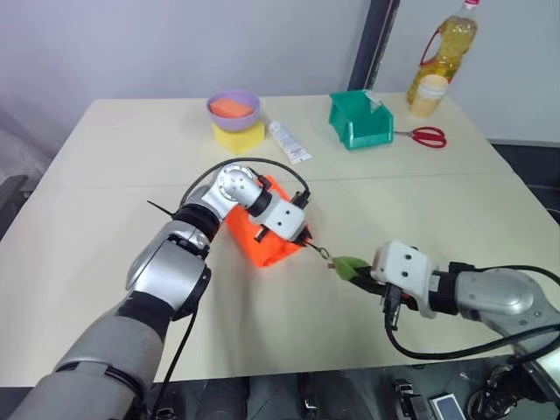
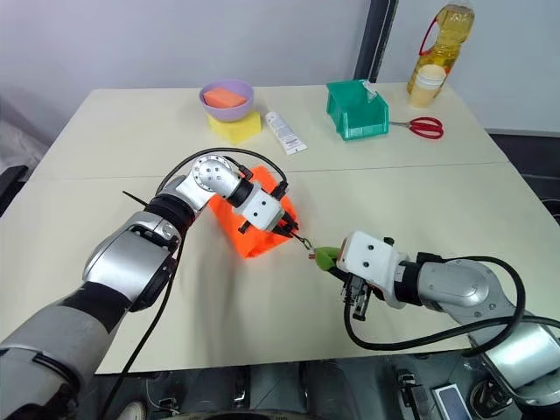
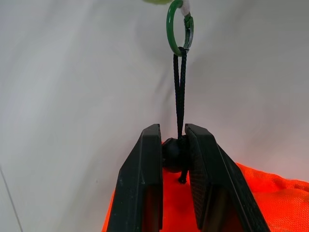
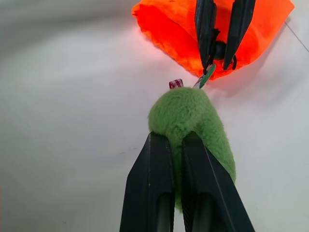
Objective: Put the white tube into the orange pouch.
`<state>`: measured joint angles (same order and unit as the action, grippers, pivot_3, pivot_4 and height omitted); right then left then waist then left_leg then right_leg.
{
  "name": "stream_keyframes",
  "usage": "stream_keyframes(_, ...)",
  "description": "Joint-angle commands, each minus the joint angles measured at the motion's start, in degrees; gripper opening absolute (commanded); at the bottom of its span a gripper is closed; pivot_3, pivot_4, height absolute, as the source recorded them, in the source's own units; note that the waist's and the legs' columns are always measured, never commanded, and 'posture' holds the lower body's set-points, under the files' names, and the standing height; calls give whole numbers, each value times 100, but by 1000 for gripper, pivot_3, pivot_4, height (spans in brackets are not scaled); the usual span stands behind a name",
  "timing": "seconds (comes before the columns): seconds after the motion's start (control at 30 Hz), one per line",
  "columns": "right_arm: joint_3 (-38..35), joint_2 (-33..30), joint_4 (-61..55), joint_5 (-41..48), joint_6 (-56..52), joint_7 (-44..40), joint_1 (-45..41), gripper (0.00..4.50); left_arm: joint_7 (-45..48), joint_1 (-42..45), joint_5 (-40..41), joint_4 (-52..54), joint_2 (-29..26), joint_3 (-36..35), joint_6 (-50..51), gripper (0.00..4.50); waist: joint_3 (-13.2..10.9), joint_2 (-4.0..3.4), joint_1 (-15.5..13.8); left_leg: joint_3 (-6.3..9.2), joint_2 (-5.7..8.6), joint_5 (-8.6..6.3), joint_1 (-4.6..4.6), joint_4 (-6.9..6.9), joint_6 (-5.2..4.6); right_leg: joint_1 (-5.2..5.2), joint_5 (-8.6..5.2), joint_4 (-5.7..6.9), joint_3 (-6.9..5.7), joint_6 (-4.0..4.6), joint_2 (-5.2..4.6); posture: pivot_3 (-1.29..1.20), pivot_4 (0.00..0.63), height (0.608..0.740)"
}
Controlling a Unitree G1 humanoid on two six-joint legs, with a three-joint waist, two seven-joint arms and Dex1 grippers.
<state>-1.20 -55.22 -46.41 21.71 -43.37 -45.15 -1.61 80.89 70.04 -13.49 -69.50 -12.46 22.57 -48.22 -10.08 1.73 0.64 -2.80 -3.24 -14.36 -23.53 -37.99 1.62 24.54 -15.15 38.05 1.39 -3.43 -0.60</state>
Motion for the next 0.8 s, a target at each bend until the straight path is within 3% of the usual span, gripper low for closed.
stream_keyframes(0.03,-165,-87,-103,116,51,-129,-15,0,299,-51,314,-22,-274,-338,474,210,0,0,2,0,0,0,0,0,0,0,0,0,0,0,0,0,150,731)
stream_keyframes(0.1,-15,18,-102,111,59,-75,-138,0,505,-127,532,74,-203,-454,645,210,0,0,14,0,0,0,0,0,0,0,0,0,0,0,0,0,150,731)
stream_keyframes(0.33,546,673,81,-27,3,351,-746,0,982,-460,1217,683,-55,-871,1446,3718,0,0,13,2,-4,-1,2,0,-2,0,0,2,-2,0,4,0,150,731)
stream_keyframes(0.4,674,766,151,-136,10,430,-811,0,968,-532,1443,939,-94,-1051,1806,4440,0,0,-5,2,-3,-1,-1,-3,-2,0,0,3,-2,0,1,0,150,731)
stream_keyframes(0.57,733,779,129,-146,48,438,-791,0,710,-704,1629,1410,-292,-1275,2167,4440,0,0,4,0,-1,-2,-3,-4,-3,0,0,1,-1,-1,-1,0,150,731)
stream_keyframes(0.8,613,656,44,61,0,210,-801,0,509,-719,1203,1302,-382,-910,1307,4440,0,0,-4,0,-2,-1,-1,-4,-3,0,1,3,-1,-1,1,0,150,731)
